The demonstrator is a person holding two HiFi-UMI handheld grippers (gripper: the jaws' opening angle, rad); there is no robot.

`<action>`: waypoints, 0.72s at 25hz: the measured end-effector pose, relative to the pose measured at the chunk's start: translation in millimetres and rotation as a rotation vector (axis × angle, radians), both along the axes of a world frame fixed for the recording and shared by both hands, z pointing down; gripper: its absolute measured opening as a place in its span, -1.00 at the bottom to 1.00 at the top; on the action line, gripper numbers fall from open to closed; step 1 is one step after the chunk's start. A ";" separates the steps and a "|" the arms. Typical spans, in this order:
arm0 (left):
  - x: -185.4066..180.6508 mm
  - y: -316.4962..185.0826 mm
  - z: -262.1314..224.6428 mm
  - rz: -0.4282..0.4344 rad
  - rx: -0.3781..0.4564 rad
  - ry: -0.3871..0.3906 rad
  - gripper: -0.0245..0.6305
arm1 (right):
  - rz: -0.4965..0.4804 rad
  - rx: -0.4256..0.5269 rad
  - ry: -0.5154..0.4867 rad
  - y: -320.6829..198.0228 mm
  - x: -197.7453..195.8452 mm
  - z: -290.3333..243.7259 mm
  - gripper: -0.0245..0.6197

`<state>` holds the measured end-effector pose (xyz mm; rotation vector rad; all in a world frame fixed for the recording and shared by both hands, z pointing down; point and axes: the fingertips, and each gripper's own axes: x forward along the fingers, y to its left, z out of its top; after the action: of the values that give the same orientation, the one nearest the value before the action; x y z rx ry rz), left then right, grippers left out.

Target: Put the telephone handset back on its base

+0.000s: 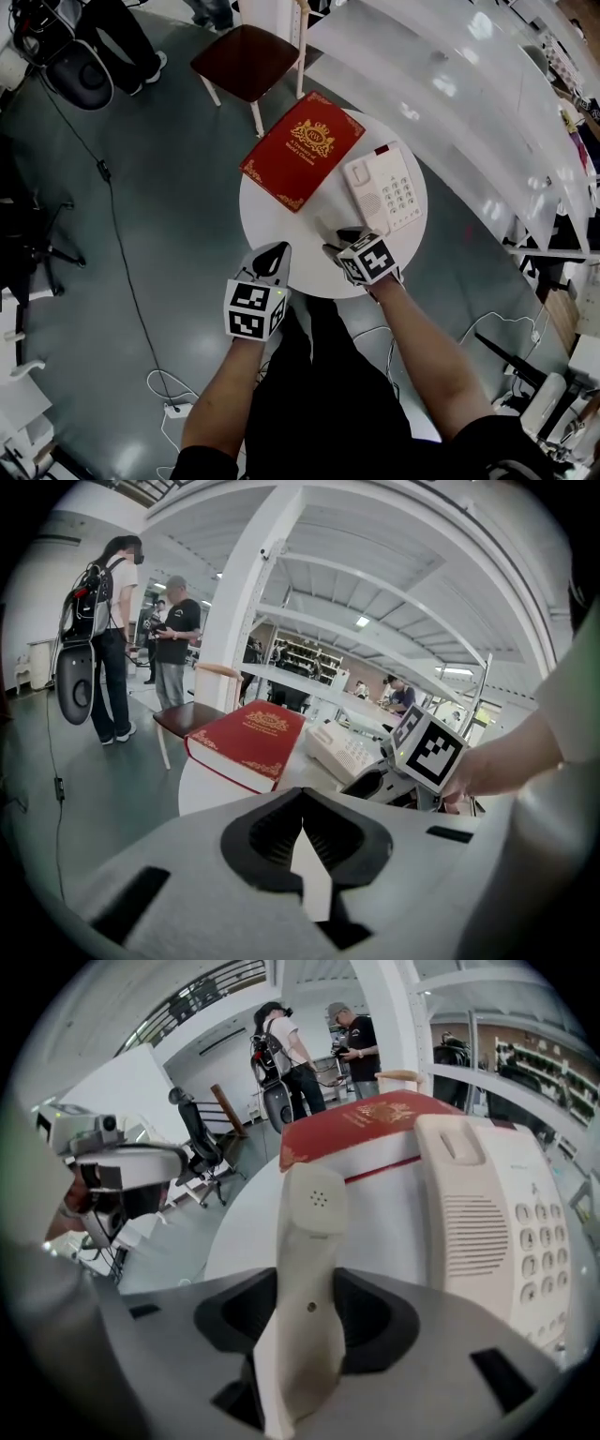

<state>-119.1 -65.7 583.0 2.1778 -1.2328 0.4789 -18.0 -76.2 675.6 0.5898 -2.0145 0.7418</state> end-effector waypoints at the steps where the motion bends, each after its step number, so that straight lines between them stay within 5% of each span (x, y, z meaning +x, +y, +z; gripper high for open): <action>1: 1.2 0.6 1.5 0.003 -0.002 0.001 -0.90 | -0.020 0.022 0.029 -0.4 1.0 1.4 -0.30; 8: -3.1 7.8 7.7 -0.009 -0.009 0.007 -0.90 | -0.179 0.196 0.213 4.3 3.6 6.0 -0.30; 18: -10.0 23.6 4.6 -0.021 0.009 0.025 -0.90 | -0.327 0.327 0.310 22.2 4.7 -17.8 -0.21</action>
<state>-129.1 -42.1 587.6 2.1696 -1.2459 0.4364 -13.2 -54.1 657.8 0.5063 -1.8858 0.1147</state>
